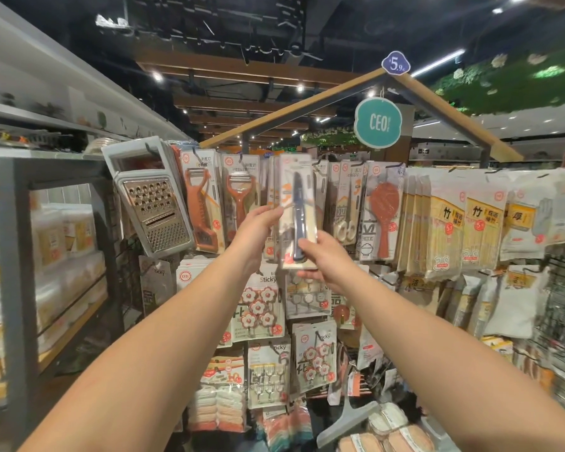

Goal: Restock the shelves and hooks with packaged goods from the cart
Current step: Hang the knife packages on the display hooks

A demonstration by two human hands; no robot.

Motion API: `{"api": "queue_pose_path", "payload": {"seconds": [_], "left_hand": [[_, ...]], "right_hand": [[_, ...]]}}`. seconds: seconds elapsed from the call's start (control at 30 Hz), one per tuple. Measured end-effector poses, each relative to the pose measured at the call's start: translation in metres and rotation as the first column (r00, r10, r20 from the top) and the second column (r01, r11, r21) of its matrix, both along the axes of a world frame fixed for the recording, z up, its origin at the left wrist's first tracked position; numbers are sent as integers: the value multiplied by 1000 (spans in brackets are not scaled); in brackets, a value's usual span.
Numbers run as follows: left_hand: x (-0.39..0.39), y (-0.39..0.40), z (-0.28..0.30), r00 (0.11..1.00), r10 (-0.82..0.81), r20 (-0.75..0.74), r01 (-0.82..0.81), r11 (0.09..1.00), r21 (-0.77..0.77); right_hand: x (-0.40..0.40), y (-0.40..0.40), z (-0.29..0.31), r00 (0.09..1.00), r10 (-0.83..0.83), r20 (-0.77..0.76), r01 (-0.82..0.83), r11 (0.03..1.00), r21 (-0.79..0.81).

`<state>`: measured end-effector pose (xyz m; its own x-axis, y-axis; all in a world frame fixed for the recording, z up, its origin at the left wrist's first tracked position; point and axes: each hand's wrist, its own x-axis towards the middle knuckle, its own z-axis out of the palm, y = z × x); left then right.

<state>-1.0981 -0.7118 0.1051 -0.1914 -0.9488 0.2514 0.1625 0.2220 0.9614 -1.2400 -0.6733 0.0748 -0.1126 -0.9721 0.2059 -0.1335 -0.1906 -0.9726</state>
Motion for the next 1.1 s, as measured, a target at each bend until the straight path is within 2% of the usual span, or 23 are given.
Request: {"api": "queue_pose_path", "payload": {"seconds": [0.07, 0.3, 0.43, 0.6, 1.1], "left_hand": [[1, 1, 2, 1000, -7, 17, 7, 1000, -5], [7, 0, 1, 1000, -21, 13, 20, 996, 93], [11, -4, -5, 1000, -4, 24, 1, 992, 128], [19, -4, -6, 1000, 0, 8, -1, 983, 185], [23, 3, -8, 999, -16, 45, 7, 981, 194]], "right_hand": [[-7, -2, 4, 998, -22, 63, 23, 1000, -14], [-6, -6, 16, 999, 28, -22, -28, 1000, -6], [-1, -8, 25, 999, -31, -31, 31, 999, -13], [-1, -10, 26, 994, -104, 44, 104, 995, -1], [-4, -10, 12, 979, -197, 53, 199, 980, -22]]}}
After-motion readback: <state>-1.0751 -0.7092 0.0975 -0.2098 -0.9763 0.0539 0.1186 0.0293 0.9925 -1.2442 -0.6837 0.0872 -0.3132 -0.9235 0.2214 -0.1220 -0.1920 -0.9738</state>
